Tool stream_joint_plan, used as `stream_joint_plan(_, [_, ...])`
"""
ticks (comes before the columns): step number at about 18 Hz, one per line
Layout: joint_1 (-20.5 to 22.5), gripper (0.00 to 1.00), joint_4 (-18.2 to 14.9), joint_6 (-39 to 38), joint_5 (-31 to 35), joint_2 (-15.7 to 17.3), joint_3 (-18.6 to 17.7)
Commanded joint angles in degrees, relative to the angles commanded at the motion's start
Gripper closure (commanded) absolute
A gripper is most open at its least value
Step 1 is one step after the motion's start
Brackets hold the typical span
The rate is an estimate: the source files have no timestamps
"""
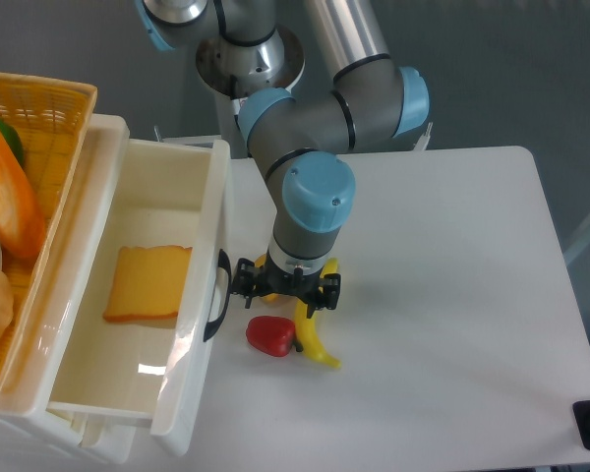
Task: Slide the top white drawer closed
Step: 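Push the drawer front with the gripper, sliding the drawer into the cabinet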
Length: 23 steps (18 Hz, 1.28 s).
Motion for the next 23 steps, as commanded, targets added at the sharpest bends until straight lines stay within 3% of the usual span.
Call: stream_joint_plan(23, [-7.38, 0.0, 0.0, 0.0, 0.35, 0.97, 0.0])
